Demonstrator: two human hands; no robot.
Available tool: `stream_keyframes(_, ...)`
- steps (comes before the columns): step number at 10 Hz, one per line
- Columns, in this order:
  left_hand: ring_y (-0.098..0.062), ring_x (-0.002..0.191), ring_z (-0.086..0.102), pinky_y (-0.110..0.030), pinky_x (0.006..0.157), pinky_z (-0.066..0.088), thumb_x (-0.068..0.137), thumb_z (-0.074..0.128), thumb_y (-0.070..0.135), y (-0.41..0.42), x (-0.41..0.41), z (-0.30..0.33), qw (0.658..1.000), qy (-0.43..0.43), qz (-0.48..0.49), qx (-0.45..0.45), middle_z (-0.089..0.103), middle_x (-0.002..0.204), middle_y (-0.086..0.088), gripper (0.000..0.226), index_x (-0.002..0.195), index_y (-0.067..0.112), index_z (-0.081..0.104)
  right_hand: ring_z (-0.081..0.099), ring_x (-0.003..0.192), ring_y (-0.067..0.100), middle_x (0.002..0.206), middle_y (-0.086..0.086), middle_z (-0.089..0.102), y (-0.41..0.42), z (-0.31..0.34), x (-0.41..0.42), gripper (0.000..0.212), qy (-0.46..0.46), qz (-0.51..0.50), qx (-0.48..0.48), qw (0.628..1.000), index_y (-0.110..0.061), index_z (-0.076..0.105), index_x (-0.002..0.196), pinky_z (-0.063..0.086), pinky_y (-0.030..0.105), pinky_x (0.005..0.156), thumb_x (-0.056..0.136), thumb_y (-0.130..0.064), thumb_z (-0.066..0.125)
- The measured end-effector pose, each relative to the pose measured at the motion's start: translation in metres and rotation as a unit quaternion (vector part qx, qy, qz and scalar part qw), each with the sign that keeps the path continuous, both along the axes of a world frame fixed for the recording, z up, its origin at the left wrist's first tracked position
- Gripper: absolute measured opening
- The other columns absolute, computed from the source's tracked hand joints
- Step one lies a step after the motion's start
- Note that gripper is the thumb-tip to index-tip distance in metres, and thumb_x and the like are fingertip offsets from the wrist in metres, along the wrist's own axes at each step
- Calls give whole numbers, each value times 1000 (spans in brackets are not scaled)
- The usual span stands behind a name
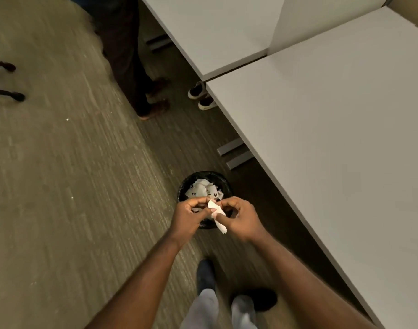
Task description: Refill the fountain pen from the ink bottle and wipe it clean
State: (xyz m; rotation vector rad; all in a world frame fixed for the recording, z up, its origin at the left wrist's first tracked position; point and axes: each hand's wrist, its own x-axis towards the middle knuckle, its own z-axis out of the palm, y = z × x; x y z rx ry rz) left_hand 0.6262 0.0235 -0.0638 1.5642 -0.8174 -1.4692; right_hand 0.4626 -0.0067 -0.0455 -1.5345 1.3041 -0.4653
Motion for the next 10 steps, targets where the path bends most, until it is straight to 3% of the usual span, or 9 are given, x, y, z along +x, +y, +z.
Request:
stream_keyframes(3, -15, 100, 66, -17, 80, 52, 80, 74, 3, -15, 23, -40, 999, -19, -22, 21, 72, 104, -2, 31, 106, 19, 71, 53, 84, -1, 81, -21, 59, -27, -54, 15, 10, 69, 5, -46, 997, -25, 75, 89, 43, 29, 77, 80, -24, 73)
stream_keyframes(4, -9, 116, 53, -9, 90, 42, 79, 75, 11, -23, 38, -67, 983, -179, -45, -15, 55, 128, 5, 50, 125, 25, 59, 43, 95, 5, 93, -18, 55, -37, -82, 21, 15, 181, -28, -89, 979, -25, 72, 97, 36, 32, 81, 84, -28, 66)
stream_keyframes(5, -12, 129, 41, -21, 103, 36, 80, 76, 26, -31, 48, -83, 943, -322, -79, -32, 44, 141, 6, 64, 138, 25, 48, 44, 103, 10, 103, -12, 58, -46, -102, 27, 19, 239, -32, -101, 965, -23, 70, 100, 36, 33, 84, 84, -30, 63)
stream_keyframes(6, -17, 142, 25, -43, 115, 25, 81, 71, 42, -37, 61, -100, 887, -442, -131, -22, 29, 156, 5, 78, 147, 25, 34, 48, 106, 14, 112, -6, 58, -61, -127, 39, 25, 294, -35, -91, 951, -21, 68, 105, 44, 30, 84, 85, -32, 60)
stream_keyframes(8, -17, 149, 11, -44, 118, 10, 84, 67, 46, -36, 72, -120, 845, -504, -177, -16, 18, 161, 5, 80, 150, 24, 28, 56, 106, 17, 117, -1, 58, -79, -165, 58, 28, 295, -25, -25, 955, -16, 64, 112, 45, 27, 84, 89, -28, 57)
stream_keyframes(10, -15, 148, 13, -45, 117, 12, 83, 66, 49, -30, 83, -129, 837, -525, -153, -12, 18, 161, 6, 81, 150, 25, 28, 48, 124, 22, 138, 5, 47, -93, -183, 75, 51, 304, -15, -10, 953, -20, 43, 135, 43, 38, 103, 87, -30, 61)
